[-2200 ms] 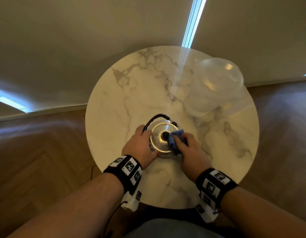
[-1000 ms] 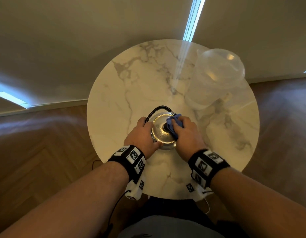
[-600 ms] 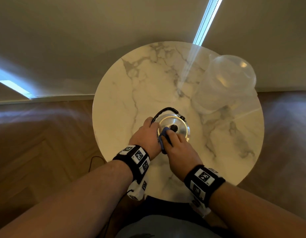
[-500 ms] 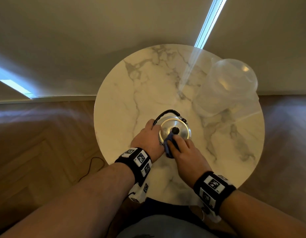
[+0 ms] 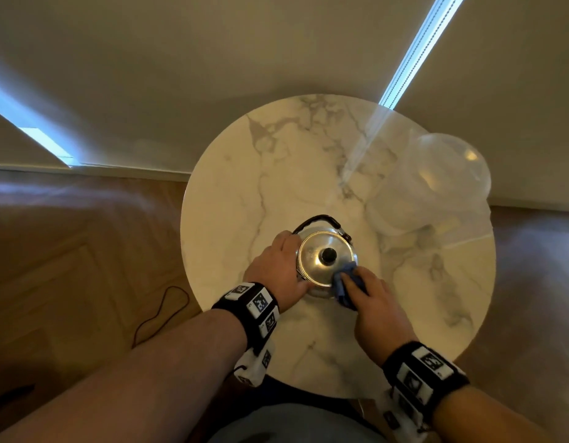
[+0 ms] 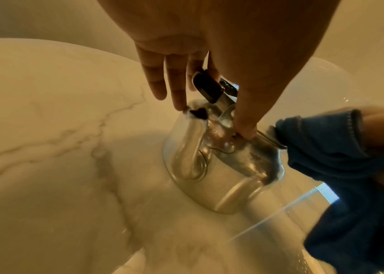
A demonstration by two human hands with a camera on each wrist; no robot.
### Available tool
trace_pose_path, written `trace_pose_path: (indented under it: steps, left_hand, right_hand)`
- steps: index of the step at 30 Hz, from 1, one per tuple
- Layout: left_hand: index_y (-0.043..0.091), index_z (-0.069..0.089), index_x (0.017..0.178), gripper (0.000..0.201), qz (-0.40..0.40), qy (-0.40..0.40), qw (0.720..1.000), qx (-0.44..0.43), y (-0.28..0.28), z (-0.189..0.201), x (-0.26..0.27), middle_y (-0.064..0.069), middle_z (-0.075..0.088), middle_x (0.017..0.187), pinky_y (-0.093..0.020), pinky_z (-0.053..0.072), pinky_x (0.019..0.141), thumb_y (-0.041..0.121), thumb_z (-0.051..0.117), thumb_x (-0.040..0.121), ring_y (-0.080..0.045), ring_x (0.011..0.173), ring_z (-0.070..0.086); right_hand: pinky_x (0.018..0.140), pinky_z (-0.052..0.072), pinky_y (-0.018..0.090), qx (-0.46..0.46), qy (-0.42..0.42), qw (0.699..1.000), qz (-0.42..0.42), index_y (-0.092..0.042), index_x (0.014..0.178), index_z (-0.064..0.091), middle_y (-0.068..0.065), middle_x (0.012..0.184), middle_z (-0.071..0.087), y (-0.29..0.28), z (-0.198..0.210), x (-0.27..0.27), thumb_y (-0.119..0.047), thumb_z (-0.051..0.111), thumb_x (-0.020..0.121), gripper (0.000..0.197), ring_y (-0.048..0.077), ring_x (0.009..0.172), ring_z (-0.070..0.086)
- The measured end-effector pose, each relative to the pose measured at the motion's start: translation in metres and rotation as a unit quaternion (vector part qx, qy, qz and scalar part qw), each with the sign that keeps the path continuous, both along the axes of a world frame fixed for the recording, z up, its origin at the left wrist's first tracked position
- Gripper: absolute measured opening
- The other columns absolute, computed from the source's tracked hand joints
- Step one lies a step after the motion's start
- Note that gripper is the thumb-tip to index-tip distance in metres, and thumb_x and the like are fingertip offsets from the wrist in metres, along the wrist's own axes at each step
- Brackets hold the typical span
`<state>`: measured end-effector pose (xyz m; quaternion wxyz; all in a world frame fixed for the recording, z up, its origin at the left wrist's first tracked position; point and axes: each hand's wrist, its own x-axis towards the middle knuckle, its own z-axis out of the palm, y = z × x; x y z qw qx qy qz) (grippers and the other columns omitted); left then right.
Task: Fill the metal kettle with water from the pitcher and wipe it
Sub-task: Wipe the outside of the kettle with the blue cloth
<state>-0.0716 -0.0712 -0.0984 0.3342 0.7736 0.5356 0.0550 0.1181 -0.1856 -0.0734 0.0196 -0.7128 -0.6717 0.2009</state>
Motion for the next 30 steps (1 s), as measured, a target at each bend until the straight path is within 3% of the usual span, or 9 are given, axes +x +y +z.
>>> trace_pose_path:
  steps: [3,6,11,15,18,21,25,27,30]
  left_hand:
    - [0.029,0.027,0.147,0.095,0.038,-0.015,0.999,-0.029,-0.001,0.002,0.0,0.002,0.046,0.146,-0.045,0.055,0.091,0.047,0.082,0.072,-0.026,0.117,0.06]
    - [0.028,0.02,0.153,0.107,0.056,-0.021,0.997,-0.043,-0.002,0.002,0.001,-0.001,0.047,0.147,-0.046,0.053,0.096,0.049,0.083,0.069,-0.026,0.123,0.058]
    - [0.026,0.026,0.156,0.107,0.073,-0.008,0.994,-0.077,0.0,-0.002,0.004,-0.002,0.044,0.153,-0.045,0.05,0.104,0.057,0.079,0.068,-0.024,0.133,0.053]
    - [0.025,0.031,0.153,0.09,0.096,-0.025,0.992,-0.082,-0.001,0.002,0.009,-0.006,0.048,0.149,-0.044,0.049,0.105,0.05,0.074,0.078,-0.028,0.129,0.056]
    - [0.02,0.028,0.156,0.094,0.101,-0.023,0.992,-0.074,-0.003,0.0,0.007,-0.008,0.045,0.154,-0.043,0.046,0.109,0.044,0.077,0.079,-0.03,0.132,0.055]
    - [0.02,0.03,0.155,0.103,0.101,-0.023,0.992,-0.066,-0.004,-0.004,0.005,-0.008,0.047,0.152,-0.045,0.046,0.107,0.051,0.08,0.071,-0.03,0.132,0.054]
    - [0.024,0.033,0.152,0.096,0.113,-0.023,0.992,-0.059,-0.005,-0.003,0.007,-0.005,0.05,0.147,-0.047,0.05,0.103,0.055,0.075,0.071,-0.029,0.127,0.057]
    - [0.024,0.034,0.152,0.092,0.111,-0.026,0.992,-0.06,-0.006,-0.003,0.006,-0.006,0.052,0.146,-0.047,0.049,0.103,0.052,0.074,0.073,-0.03,0.126,0.057]
    - [0.021,0.032,0.153,0.095,0.105,-0.017,0.992,-0.06,-0.004,-0.005,0.004,-0.006,0.05,0.148,-0.047,0.047,0.106,0.051,0.073,0.073,-0.031,0.129,0.055]
  right_hand:
    - [0.104,0.038,0.029,0.04,0.114,0.987,-0.107,-0.013,0.141,0.057,0.008,0.143,0.055,0.029,0.017,0.016,0.005,0.052,0.082,0.062,0.03,0.125,0.054]
    - [0.1,0.04,0.029,0.056,0.143,0.981,-0.119,-0.015,0.136,0.061,0.006,0.134,0.062,0.073,0.043,0.013,0.006,0.051,0.085,0.057,0.026,0.119,0.058]
    - [0.099,0.044,0.036,-0.068,-0.028,0.996,0.052,-0.018,0.137,0.058,0.005,0.145,0.051,0.126,0.042,-0.013,-0.005,0.054,0.089,0.05,0.032,0.125,0.052]
    - [0.11,0.039,0.038,-0.119,-0.111,0.97,0.18,-0.015,0.141,0.055,0.01,0.15,0.046,0.122,0.036,-0.04,-0.023,0.055,0.099,0.042,0.031,0.134,0.045]
    - [0.113,0.036,0.036,-0.099,-0.121,0.94,0.304,-0.02,0.135,0.064,0.005,0.15,0.05,0.103,0.04,-0.035,-0.033,0.054,0.099,0.039,0.029,0.137,0.043]
    - [0.108,0.035,0.031,-0.105,-0.059,0.956,0.268,-0.022,0.138,0.061,-0.001,0.152,0.049,0.11,0.046,-0.013,-0.026,0.059,0.096,0.042,0.026,0.136,0.046]
    - [0.11,0.041,0.039,-0.1,-0.094,0.967,0.213,-0.024,0.151,0.043,0.006,0.16,0.035,0.12,0.032,-0.015,-0.028,0.059,0.096,0.057,0.031,0.136,0.042]
    - [0.11,0.042,0.042,-0.103,-0.088,0.954,0.267,-0.025,0.146,0.052,0.007,0.16,0.036,0.111,0.027,-0.02,-0.034,0.059,0.096,0.051,0.032,0.139,0.038]
    - [0.104,0.049,0.043,-0.077,-0.058,0.935,0.342,-0.025,0.123,0.072,0.0,0.15,0.051,0.099,0.031,-0.004,-0.017,0.064,0.088,0.037,0.029,0.136,0.045]
